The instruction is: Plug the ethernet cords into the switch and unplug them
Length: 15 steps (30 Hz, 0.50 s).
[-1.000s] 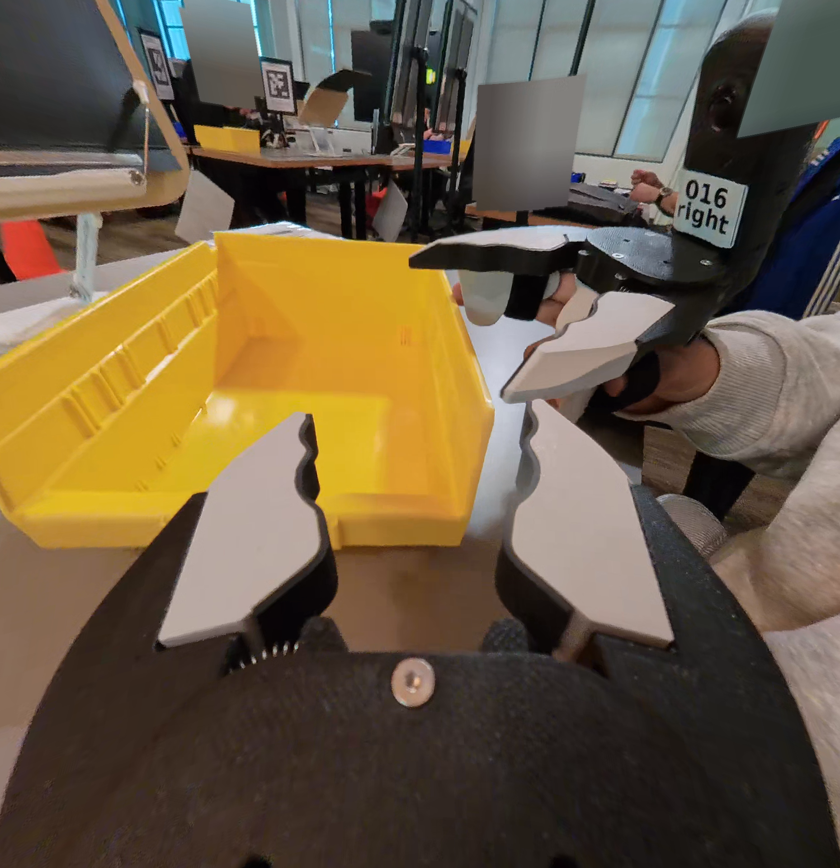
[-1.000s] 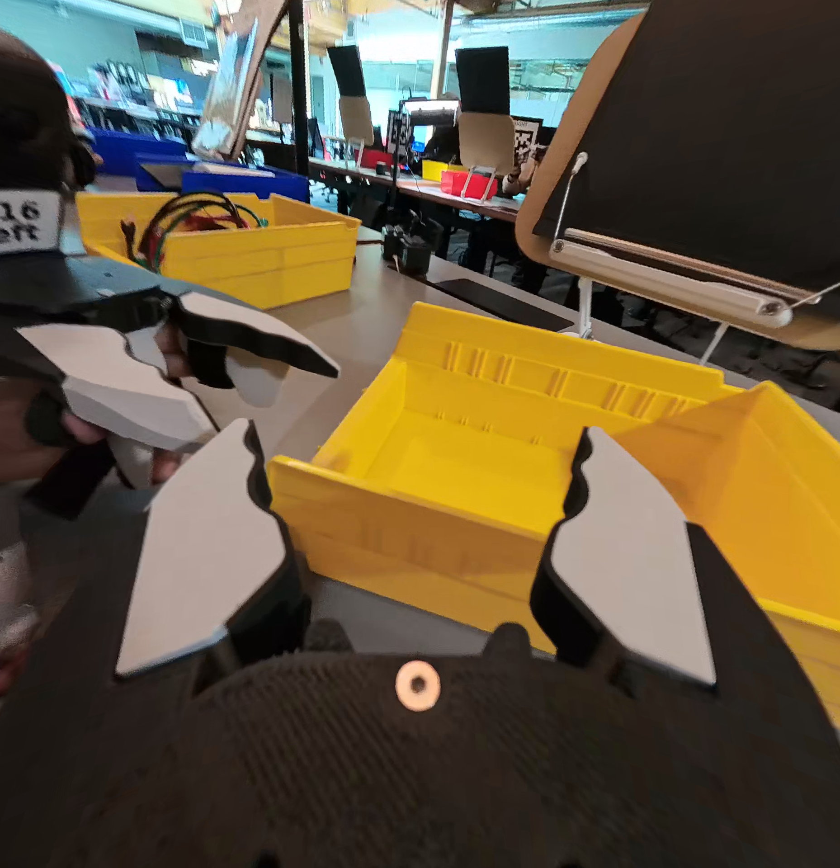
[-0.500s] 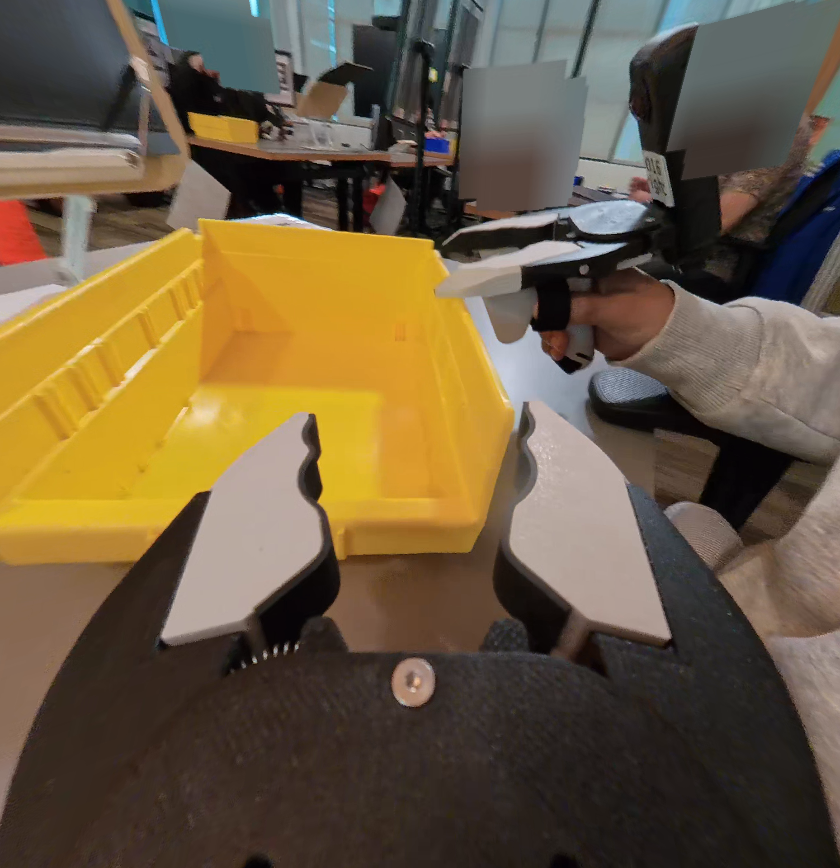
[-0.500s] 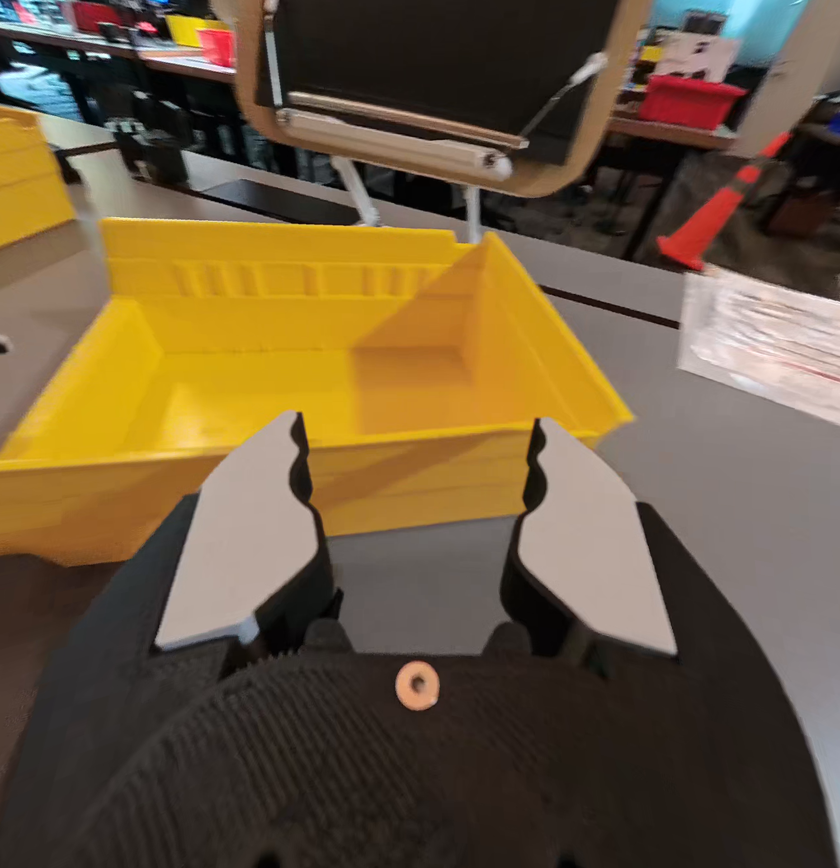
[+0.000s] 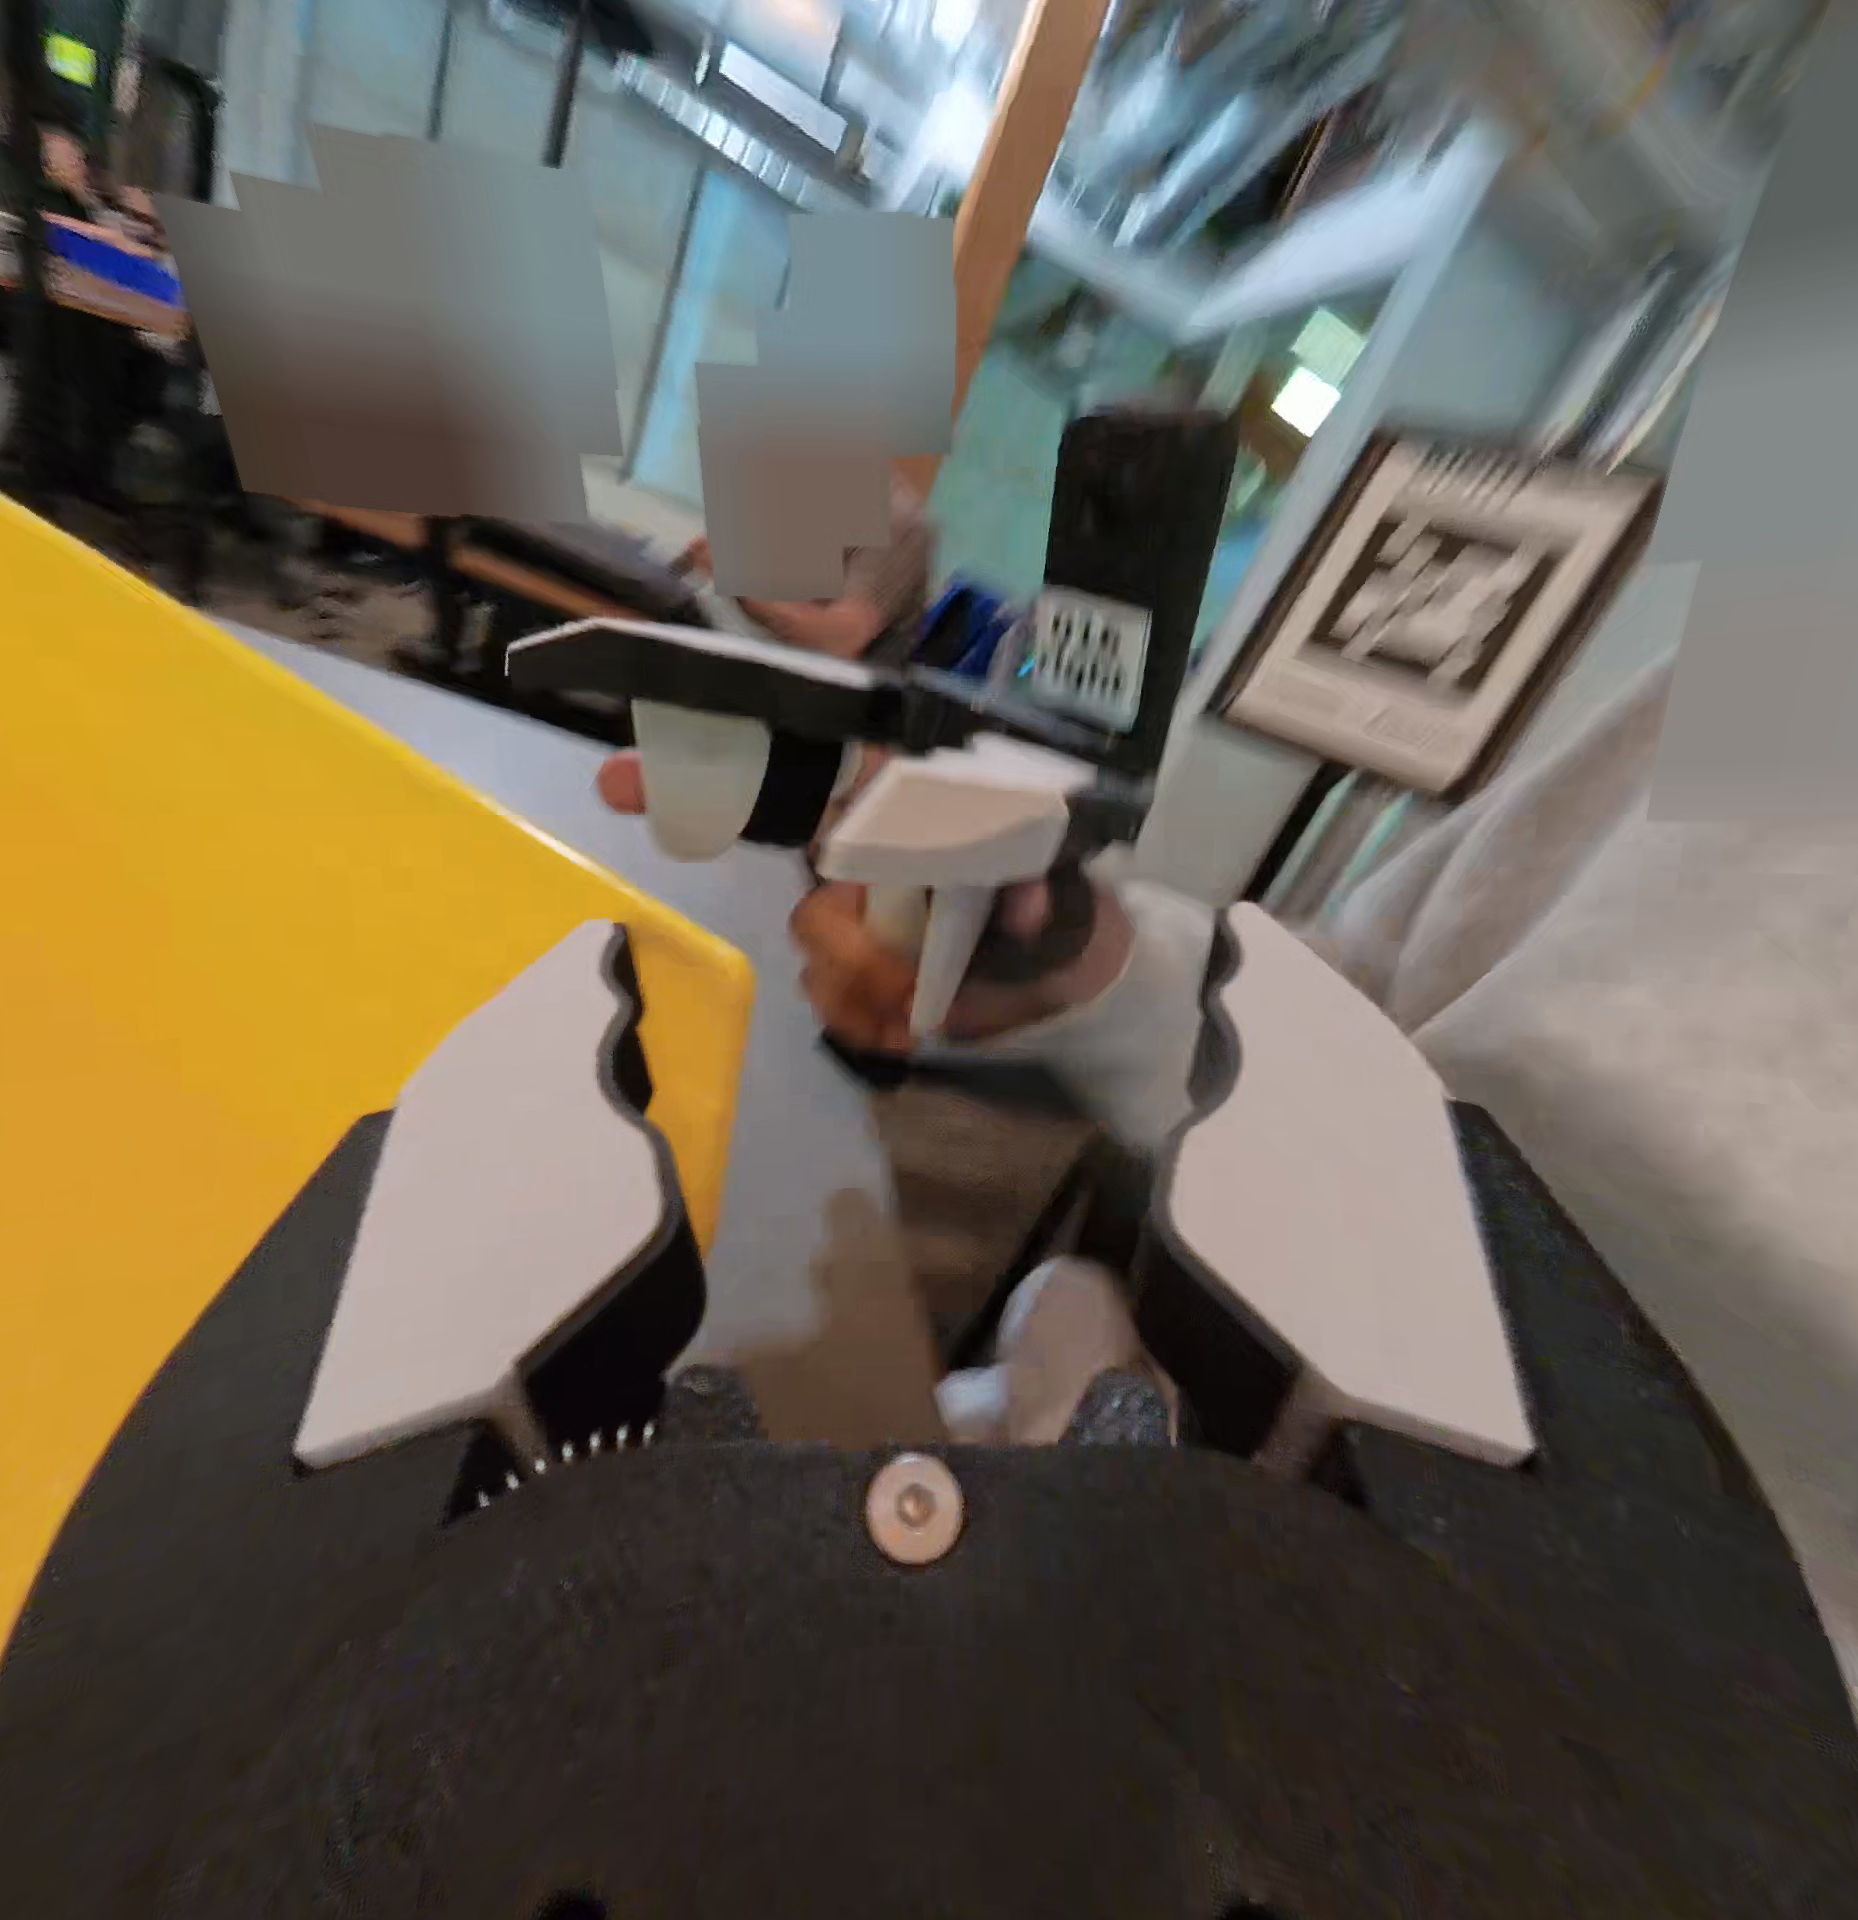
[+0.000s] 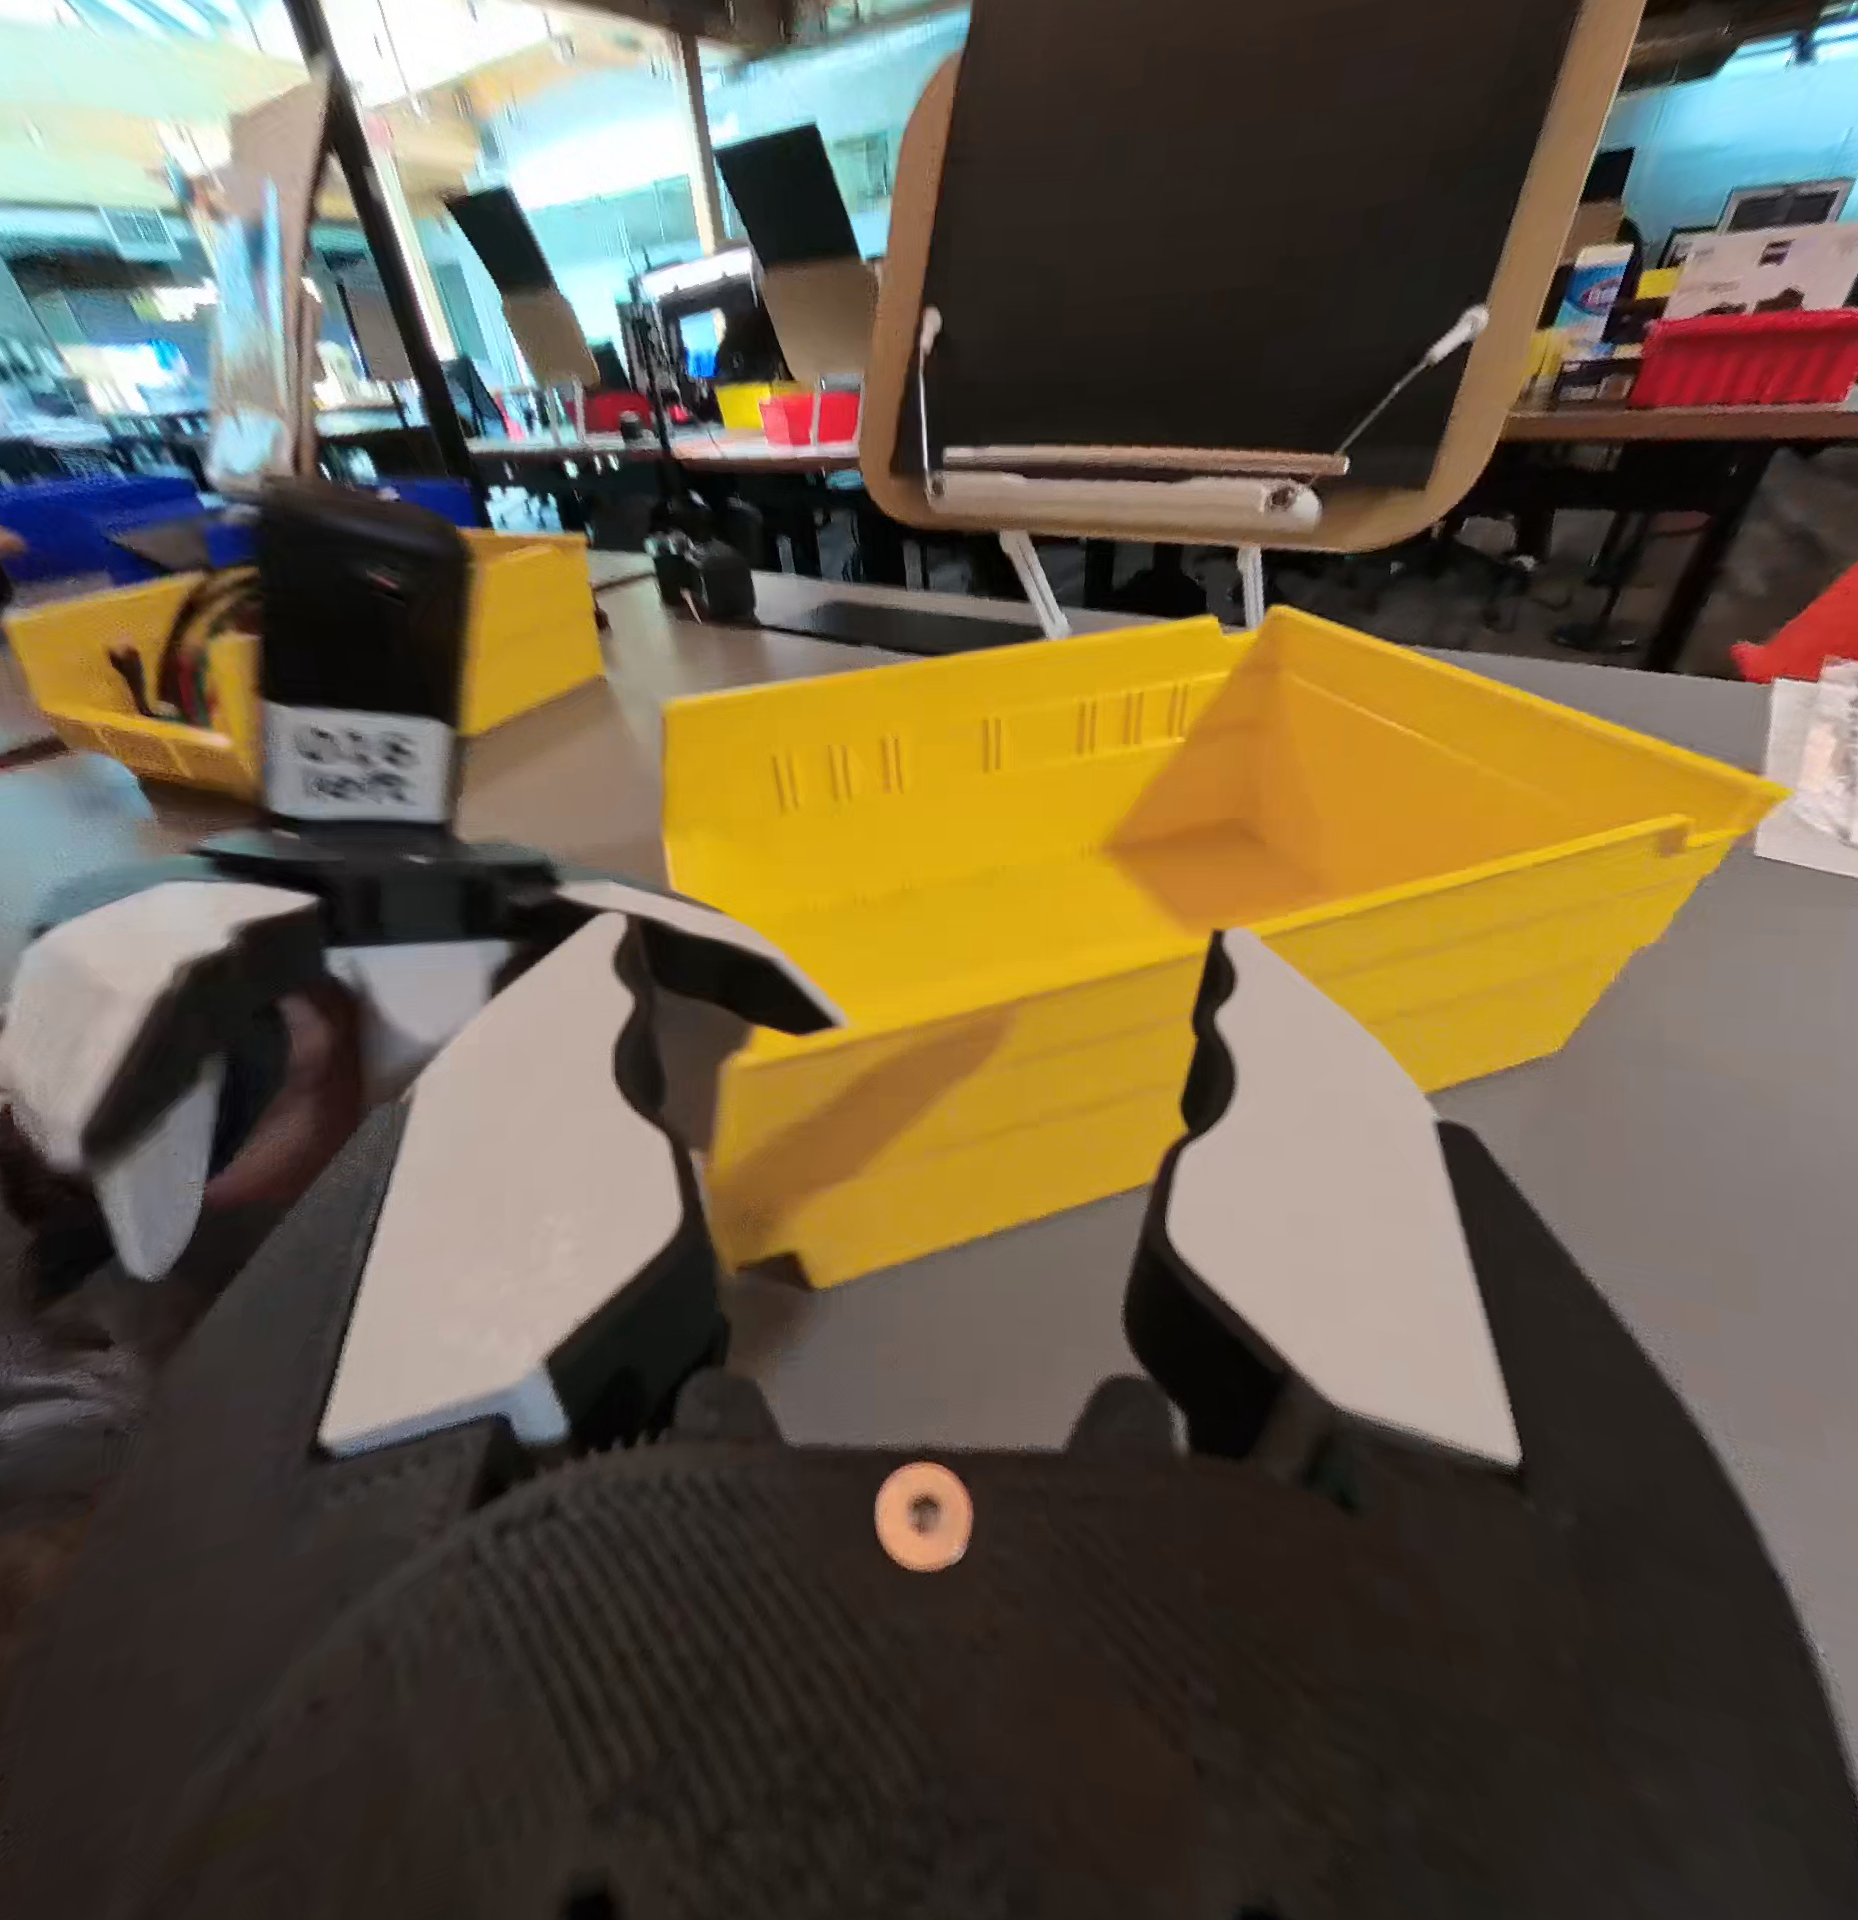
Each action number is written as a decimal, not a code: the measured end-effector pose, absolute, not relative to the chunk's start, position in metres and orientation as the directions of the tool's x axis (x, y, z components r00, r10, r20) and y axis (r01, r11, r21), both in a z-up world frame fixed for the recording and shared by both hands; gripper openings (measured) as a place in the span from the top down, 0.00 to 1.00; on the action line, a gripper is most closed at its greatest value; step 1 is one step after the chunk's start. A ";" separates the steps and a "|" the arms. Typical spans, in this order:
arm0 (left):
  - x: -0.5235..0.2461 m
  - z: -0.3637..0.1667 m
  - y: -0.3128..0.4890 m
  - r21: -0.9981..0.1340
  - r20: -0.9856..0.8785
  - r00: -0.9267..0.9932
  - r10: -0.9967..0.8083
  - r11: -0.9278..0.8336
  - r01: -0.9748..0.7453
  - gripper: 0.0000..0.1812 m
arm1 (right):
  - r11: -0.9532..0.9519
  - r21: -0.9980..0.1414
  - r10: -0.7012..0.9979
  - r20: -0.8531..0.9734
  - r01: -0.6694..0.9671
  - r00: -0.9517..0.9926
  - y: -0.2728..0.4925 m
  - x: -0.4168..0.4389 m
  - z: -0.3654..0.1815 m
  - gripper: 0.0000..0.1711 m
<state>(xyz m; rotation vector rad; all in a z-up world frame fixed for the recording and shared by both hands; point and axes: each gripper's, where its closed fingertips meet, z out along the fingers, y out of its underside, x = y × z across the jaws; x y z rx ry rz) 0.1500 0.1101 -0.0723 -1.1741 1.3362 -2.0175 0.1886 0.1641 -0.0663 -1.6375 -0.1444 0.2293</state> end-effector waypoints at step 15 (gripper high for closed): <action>0.114 -0.025 0.180 -0.787 0.459 -0.451 -0.766 -0.586 0.194 0.53 | -0.332 -0.833 0.161 0.411 0.442 0.897 0.178 0.228 -0.124 0.52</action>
